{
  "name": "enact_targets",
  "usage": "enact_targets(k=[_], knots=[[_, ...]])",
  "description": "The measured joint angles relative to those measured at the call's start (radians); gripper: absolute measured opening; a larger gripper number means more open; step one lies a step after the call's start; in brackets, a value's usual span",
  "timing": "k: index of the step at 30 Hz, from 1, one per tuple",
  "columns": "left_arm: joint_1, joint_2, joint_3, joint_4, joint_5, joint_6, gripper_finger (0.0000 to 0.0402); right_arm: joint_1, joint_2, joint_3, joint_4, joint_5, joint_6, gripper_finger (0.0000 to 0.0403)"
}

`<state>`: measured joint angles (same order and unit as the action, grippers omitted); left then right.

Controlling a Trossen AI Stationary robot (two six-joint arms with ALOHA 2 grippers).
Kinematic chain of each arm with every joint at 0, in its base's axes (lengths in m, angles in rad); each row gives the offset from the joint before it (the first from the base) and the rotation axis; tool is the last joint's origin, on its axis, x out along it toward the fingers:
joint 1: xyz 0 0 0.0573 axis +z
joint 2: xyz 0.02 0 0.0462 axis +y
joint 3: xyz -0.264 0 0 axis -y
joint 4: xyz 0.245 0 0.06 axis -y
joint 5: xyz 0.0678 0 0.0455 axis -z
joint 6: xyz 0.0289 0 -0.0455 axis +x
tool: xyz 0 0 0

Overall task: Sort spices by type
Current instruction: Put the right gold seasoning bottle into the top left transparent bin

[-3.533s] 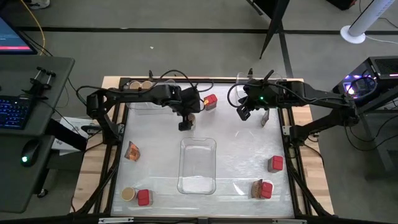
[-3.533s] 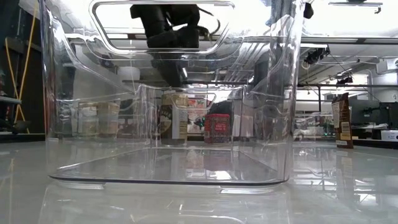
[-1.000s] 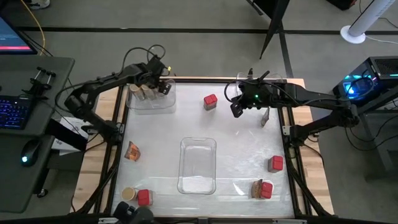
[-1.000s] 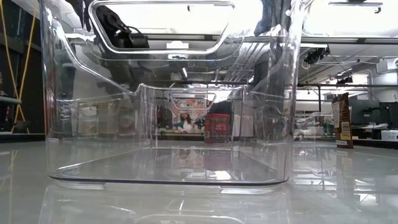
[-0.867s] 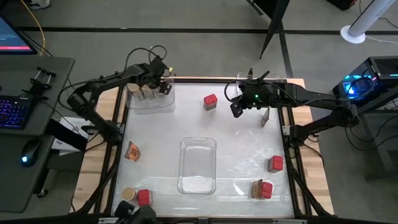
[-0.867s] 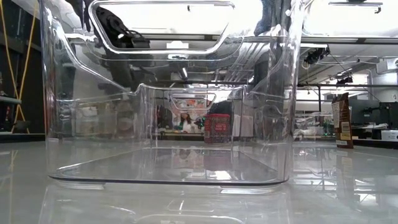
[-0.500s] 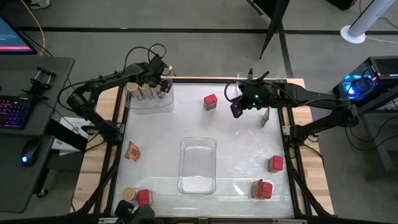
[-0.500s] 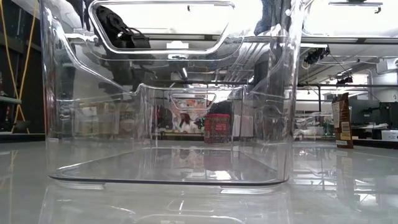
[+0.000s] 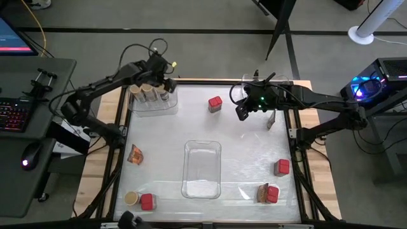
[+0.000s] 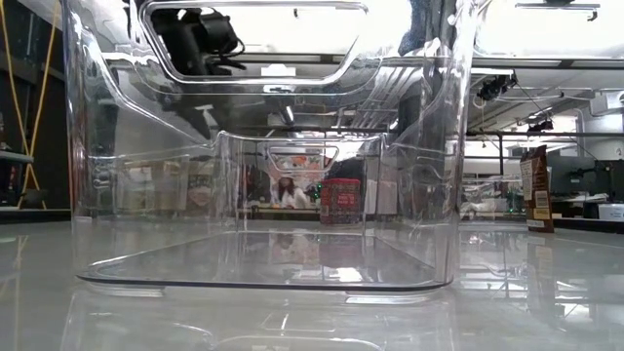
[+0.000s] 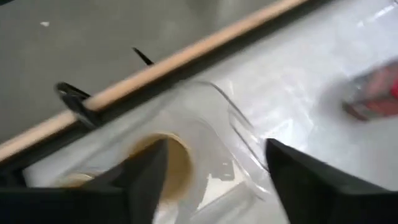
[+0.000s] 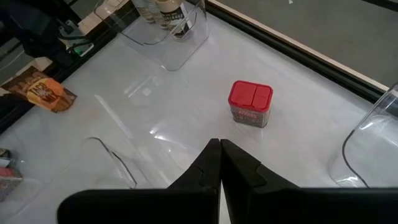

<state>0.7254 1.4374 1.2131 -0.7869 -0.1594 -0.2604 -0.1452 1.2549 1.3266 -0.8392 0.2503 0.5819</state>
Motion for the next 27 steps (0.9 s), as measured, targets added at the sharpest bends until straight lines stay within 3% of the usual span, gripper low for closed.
enact_targets(k=[5,7,18,27], knots=[[-0.064,0.0,-0.1,0.075,-0.008,-0.042,0.0057,-0.002,0.0,0.0,0.0,0.0,-0.006,0.0],[-0.074,0.001,-0.161,0.144,-0.009,-0.088,0.0018,-0.003,0.0,0.0,0.0,0.0,-0.006,0.0],[-0.072,0.001,-0.279,0.294,-0.131,-0.198,0.0001,-0.003,0.0,0.0,0.0,0.0,-0.006,0.0],[-0.072,0.001,-0.279,0.292,-0.2,-0.141,0.0,-0.003,0.0,0.0,0.0,0.0,-0.006,0.0]])
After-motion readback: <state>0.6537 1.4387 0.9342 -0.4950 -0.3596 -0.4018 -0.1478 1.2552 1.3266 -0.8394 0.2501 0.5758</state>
